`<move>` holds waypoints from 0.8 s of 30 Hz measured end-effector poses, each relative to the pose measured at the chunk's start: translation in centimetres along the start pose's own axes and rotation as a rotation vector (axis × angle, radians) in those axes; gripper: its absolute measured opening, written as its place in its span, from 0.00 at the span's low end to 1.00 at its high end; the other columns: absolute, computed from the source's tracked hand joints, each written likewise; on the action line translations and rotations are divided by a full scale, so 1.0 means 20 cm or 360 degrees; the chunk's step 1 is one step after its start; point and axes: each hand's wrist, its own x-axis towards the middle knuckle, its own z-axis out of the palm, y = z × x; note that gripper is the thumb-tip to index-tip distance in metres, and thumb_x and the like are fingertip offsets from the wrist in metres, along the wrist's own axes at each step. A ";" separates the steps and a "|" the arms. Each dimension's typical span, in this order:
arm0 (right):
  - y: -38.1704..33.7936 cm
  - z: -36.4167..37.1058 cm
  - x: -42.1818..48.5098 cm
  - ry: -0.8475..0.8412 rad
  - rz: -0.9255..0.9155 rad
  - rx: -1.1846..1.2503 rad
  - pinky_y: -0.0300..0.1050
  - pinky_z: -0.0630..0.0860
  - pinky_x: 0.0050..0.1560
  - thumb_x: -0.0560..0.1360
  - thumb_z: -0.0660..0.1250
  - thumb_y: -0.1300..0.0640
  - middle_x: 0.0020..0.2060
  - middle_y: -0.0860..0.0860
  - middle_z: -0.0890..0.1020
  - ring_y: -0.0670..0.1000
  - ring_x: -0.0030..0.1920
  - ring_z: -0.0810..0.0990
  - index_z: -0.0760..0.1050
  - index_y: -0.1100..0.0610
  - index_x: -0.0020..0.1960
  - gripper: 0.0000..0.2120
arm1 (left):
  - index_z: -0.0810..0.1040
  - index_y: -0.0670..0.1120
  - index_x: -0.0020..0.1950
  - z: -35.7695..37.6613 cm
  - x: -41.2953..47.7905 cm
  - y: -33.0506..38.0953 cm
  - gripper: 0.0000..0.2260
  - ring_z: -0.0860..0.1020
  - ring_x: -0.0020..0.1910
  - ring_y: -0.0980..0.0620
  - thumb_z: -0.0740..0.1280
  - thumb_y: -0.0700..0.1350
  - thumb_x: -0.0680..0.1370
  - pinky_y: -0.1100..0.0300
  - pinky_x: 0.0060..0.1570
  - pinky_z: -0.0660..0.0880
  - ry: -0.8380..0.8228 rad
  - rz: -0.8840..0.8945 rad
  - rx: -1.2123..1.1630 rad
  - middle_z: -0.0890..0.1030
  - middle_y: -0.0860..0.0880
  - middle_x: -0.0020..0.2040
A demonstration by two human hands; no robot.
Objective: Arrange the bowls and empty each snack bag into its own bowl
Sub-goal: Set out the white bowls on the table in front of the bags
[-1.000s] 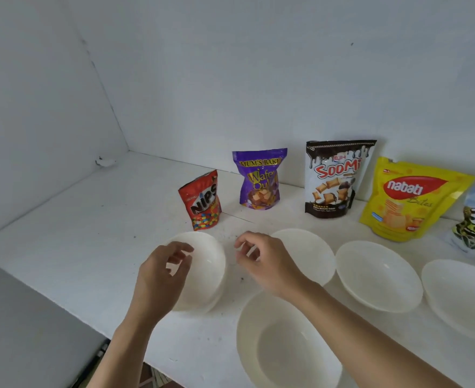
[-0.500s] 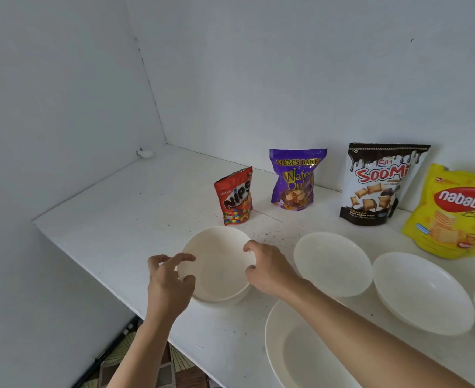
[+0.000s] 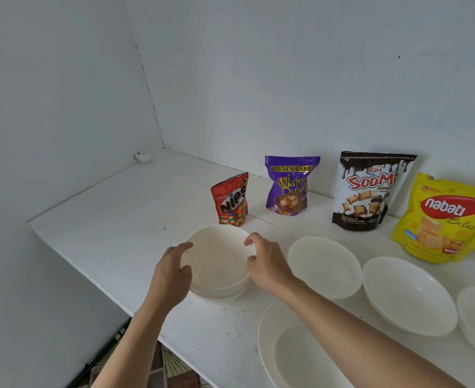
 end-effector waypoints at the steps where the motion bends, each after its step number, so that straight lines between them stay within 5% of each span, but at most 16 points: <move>1: 0.00 -0.01 0.00 -0.0010 0.0006 0.0031 0.43 0.69 0.44 0.79 0.58 0.67 0.58 0.59 0.77 0.55 0.51 0.74 0.69 0.55 0.68 0.19 | 0.72 0.47 0.74 -0.01 0.01 0.02 0.26 0.71 0.67 0.44 0.58 0.30 0.77 0.53 0.63 0.71 -0.0016 -0.0012 -0.0013 0.73 0.46 0.71; 4: -0.01 -0.06 -0.01 0.0010 0.0000 0.0088 0.45 0.67 0.42 0.79 0.56 0.65 0.48 0.56 0.77 0.55 0.47 0.72 0.69 0.53 0.67 0.19 | 0.72 0.49 0.74 -0.06 0.03 0.09 0.27 0.69 0.72 0.43 0.57 0.31 0.78 0.51 0.69 0.69 -0.0022 -0.0013 -0.0034 0.72 0.46 0.74; 8: -0.04 -0.14 -0.02 0.0127 0.0007 0.0351 0.42 0.65 0.31 0.78 0.55 0.67 0.37 0.50 0.72 0.48 0.35 0.70 0.70 0.51 0.65 0.20 | 0.76 0.53 0.70 -0.10 0.07 0.17 0.27 0.75 0.64 0.43 0.59 0.31 0.76 0.53 0.60 0.72 0.0023 0.0078 -0.0135 0.76 0.49 0.70; 11: -0.04 -0.24 -0.06 0.0210 -0.0007 0.0584 0.42 0.68 0.31 0.76 0.54 0.70 0.39 0.56 0.77 0.51 0.34 0.73 0.71 0.48 0.62 0.23 | 0.77 0.56 0.68 -0.12 0.06 0.28 0.27 0.79 0.48 0.48 0.59 0.31 0.76 0.54 0.48 0.75 0.0025 0.0185 -0.0309 0.79 0.51 0.64; 14: 0.00 -0.35 -0.14 0.0310 -0.0024 0.0797 0.43 0.69 0.35 0.74 0.55 0.71 0.54 0.62 0.79 0.48 0.37 0.75 0.74 0.47 0.60 0.25 | 0.78 0.58 0.67 -0.10 0.03 0.39 0.27 0.80 0.42 0.51 0.60 0.31 0.76 0.56 0.43 0.75 -0.0028 0.0302 -0.0415 0.81 0.50 0.60; 18: 0.09 -0.49 -0.29 0.0515 -0.0002 0.1079 0.30 0.65 0.31 0.72 0.54 0.74 0.40 0.51 0.73 0.43 0.31 0.69 0.78 0.49 0.59 0.28 | 0.80 0.60 0.64 0.01 -0.03 0.55 0.28 0.83 0.48 0.48 0.60 0.30 0.76 0.50 0.47 0.82 -0.0176 0.0399 -0.0586 0.83 0.52 0.59; 21: 0.19 -0.58 -0.39 0.0678 0.0048 0.1179 0.36 0.65 0.34 0.70 0.54 0.75 0.48 0.67 0.73 0.60 0.44 0.68 0.80 0.45 0.56 0.31 | 0.82 0.59 0.62 0.12 -0.07 0.65 0.28 0.82 0.46 0.52 0.60 0.28 0.76 0.60 0.38 0.79 -0.0328 0.0457 -0.0725 0.82 0.53 0.57; 24: 0.33 -0.63 -0.49 0.0806 0.0124 0.1242 0.41 0.70 0.40 0.70 0.54 0.75 0.56 0.61 0.78 0.59 0.55 0.70 0.81 0.45 0.55 0.31 | 0.81 0.57 0.62 0.25 -0.15 0.74 0.25 0.83 0.43 0.57 0.60 0.29 0.78 0.58 0.38 0.82 -0.0501 0.0493 -0.0786 0.83 0.58 0.53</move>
